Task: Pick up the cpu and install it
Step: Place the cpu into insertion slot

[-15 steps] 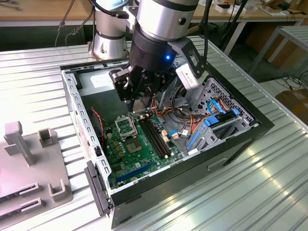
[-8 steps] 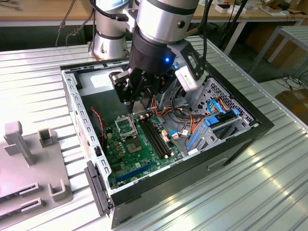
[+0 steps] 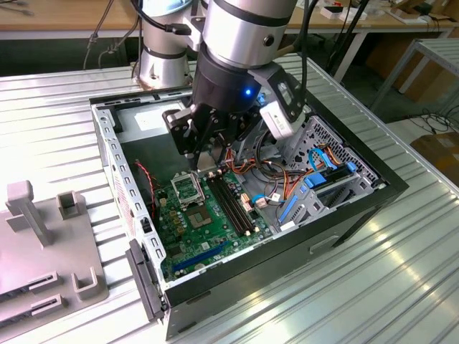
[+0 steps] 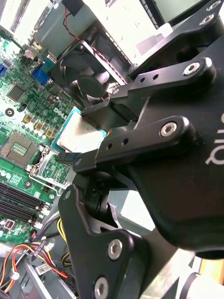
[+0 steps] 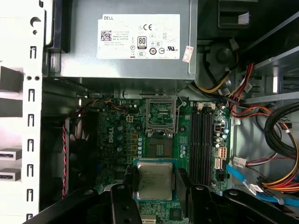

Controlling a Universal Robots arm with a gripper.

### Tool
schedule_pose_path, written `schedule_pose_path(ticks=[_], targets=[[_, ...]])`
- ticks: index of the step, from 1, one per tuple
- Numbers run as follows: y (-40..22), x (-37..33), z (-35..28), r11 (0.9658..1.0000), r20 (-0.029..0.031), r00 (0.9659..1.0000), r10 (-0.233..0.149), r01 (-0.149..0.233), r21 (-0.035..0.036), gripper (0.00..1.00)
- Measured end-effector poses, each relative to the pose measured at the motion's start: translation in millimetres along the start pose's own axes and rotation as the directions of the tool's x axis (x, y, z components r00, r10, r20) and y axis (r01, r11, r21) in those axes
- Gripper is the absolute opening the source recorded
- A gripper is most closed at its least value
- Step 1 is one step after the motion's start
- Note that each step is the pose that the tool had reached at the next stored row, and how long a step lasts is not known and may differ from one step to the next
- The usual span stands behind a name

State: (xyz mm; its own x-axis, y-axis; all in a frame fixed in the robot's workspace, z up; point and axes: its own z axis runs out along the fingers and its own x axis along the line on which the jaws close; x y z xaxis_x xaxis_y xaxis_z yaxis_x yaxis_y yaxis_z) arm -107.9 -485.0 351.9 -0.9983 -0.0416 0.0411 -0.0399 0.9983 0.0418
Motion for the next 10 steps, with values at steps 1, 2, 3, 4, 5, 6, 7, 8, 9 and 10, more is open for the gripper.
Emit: schedule_pose_path(ticks=[1,2,3,4,5,6,7,8,9,10], targets=[[0.0,0.0,0.6,1.0,0.0,1.0,0.0,0.0,0.0,0.45],[0.0,0.0,1.0,1.0,0.0,1.0,0.0,0.0,0.0001,0.45],[-0.1,-0.1,1.6,1.0,0.0,1.0,0.0,0.0,0.0001,0.45],[-0.1,-0.1,2.1,1.0,0.0,1.0,0.0,0.0,0.0001,0.45],[-0.1,-0.1,2.8,1.0,0.0,1.0,0.0,0.0,0.0,0.45],[-0.1,-0.1,3.1,1.0,0.0,1.0,0.0,0.0,0.0,0.45],[-0.3,-0.1,4.3,1.0,0.0001,1.0,0.0,0.0,-0.0001,0.45],[-0.4,-0.1,4.7,1.0,0.0,1.0,0.0,0.0,0.0,0.45],[-0.4,-0.1,5.1,1.0,0.0,1.0,0.0,0.0,0.0001,0.45],[-0.4,-0.2,5.7,1.0,0.0,1.0,0.0,0.0,0.0,0.45]])
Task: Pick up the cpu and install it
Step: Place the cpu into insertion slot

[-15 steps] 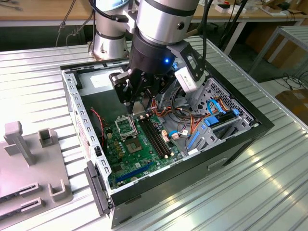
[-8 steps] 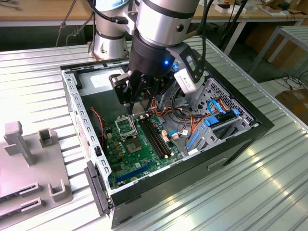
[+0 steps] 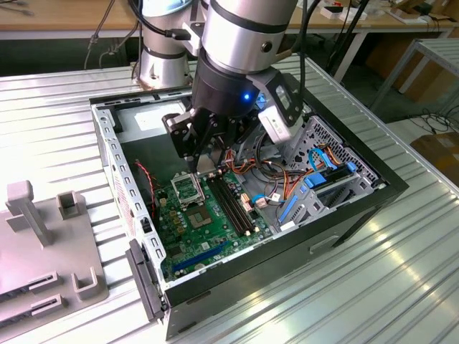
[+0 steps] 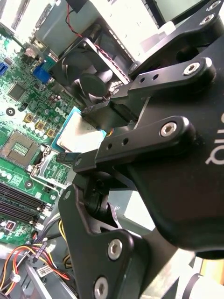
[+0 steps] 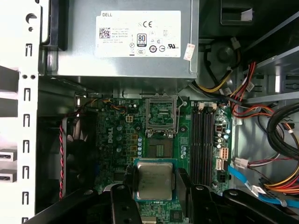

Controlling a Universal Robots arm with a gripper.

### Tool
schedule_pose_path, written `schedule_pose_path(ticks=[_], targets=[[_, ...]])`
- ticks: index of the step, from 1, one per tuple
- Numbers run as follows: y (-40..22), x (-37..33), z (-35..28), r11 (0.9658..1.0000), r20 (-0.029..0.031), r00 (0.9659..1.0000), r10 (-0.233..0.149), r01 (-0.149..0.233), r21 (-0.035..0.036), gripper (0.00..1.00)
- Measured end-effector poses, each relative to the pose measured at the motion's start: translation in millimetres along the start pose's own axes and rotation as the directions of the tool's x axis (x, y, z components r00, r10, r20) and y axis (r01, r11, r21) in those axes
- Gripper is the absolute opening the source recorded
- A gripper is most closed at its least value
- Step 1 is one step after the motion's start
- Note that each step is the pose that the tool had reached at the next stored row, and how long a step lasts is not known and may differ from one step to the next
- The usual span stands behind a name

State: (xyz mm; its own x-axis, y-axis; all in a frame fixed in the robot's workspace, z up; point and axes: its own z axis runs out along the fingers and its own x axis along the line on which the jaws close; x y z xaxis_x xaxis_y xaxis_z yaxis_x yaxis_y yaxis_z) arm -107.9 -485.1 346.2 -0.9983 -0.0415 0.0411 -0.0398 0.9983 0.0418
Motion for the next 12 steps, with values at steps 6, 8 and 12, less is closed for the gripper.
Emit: schedule_pose_path(ticks=[6,8,12], targets=[[-0.2,0.0,0.2,1.0,0.0002,1.0,0.0,0.0,-0.0027,0.45],[-0.3,-0.5,1.8,1.0,0.0006,1.0,0.0,0.0,-0.0025,0.45],[-1.2,-11.8,9.1,1.0,0.0011,1.0,0.004,-0.004,-0.0025,0.45]])
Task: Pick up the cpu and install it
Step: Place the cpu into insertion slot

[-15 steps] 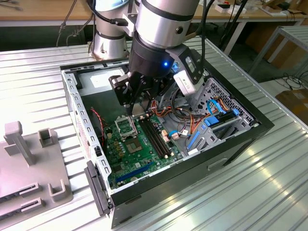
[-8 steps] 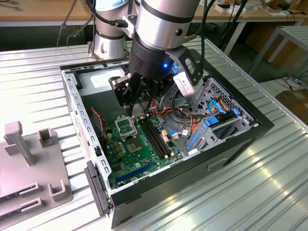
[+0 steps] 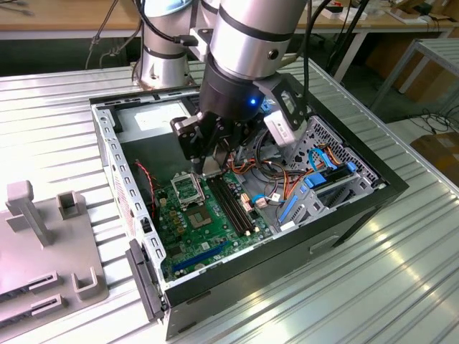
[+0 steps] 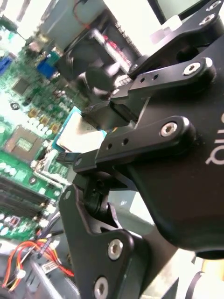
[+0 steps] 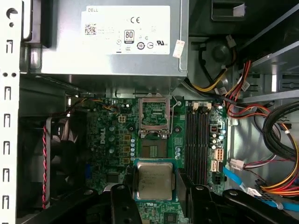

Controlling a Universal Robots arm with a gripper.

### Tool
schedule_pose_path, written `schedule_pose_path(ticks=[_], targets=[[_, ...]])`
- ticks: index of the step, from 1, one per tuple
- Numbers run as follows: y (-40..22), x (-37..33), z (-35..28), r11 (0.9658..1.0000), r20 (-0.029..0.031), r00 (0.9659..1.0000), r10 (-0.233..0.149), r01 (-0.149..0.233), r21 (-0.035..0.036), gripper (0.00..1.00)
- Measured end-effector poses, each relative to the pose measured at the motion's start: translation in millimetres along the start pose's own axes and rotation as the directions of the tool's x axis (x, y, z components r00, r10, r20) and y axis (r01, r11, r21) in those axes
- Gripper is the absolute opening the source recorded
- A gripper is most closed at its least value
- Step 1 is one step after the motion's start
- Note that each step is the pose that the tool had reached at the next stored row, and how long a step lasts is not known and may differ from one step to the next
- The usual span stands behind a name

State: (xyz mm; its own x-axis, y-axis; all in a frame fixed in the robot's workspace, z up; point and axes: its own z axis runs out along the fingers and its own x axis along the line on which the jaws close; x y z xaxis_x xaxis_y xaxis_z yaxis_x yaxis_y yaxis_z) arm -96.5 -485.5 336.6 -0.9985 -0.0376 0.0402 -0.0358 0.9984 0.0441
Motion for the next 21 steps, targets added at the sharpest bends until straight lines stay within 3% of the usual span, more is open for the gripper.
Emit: schedule_pose_path(ticks=[12,15,21], targets=[[-1.6,-4.2,24.0,1.0,0.0003,1.0,0.009,-0.009,-0.0002,0.45],[-2.1,-6.2,34.5,1.0,0.0,1.0,0.01,-0.01,-0.0002,0.45],[-2.6,-6.8,47.1,1.0,-0.0024,0.9999,0.01,-0.01,-0.0003,0.45]])
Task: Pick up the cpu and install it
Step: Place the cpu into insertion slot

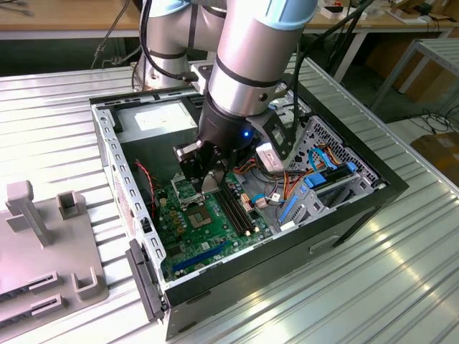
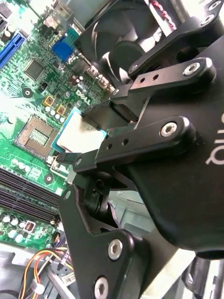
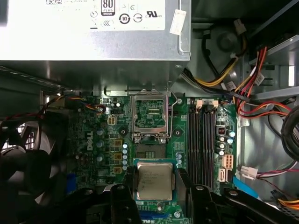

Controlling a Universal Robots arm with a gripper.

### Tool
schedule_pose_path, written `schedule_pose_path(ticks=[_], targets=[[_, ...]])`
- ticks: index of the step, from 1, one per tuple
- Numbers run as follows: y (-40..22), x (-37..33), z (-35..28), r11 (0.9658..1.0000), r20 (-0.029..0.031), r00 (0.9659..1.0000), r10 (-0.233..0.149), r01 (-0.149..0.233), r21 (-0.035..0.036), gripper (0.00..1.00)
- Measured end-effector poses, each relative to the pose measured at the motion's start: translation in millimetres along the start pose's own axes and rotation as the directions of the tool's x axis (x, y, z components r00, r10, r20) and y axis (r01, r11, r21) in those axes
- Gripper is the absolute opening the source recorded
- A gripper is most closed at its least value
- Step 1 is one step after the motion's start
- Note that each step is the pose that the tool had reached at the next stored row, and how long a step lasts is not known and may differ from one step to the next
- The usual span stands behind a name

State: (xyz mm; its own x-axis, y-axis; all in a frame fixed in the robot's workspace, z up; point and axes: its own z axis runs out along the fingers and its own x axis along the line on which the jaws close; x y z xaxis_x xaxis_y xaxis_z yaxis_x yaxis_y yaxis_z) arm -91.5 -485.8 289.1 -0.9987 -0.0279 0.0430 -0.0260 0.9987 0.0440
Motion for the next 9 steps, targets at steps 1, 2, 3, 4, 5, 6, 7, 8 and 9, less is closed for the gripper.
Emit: schedule_pose_path(ticks=[1,2,3,4,5,6,7,8,9], targets=[[-0.1,-0.1,2.3,1.0,-0.0008,1.0,0.0,0.0,-0.0001,0.45],[-0.2,-0.2,4.1,1.0,-0.0014,1.0,0.0,0.0,-0.0001,0.45],[-0.3,-0.3,6.5,1.0,-0.0021,1.0,0.0,0.0,-0.0001,0.45],[-0.4,-0.3,8.2,1.0,-0.0029,1.0,0.0,0.0,-0.0001,0.45],[-0.5,-0.5,11.4,1.0,-0.0051,1.0,0.0,0.0,-0.0002,0.45],[-0.7,-0.7,14.0,1.0,-0.0126,0.9999,0.0,0.0,-0.0003,0.45],[-0.7,-0.7,15.8,1.0,-0.0237,0.9997,0.001,-0.001,-0.0007,0.45],[-0.8,-0.7,18.6,1.0,-0.0284,0.9996,0.001,-0.001,-0.0009,0.45],[-0.9,-1.1,20.7,1.0,-0.0284,0.9996,0.001,-0.001,-0.0008,0.45]])
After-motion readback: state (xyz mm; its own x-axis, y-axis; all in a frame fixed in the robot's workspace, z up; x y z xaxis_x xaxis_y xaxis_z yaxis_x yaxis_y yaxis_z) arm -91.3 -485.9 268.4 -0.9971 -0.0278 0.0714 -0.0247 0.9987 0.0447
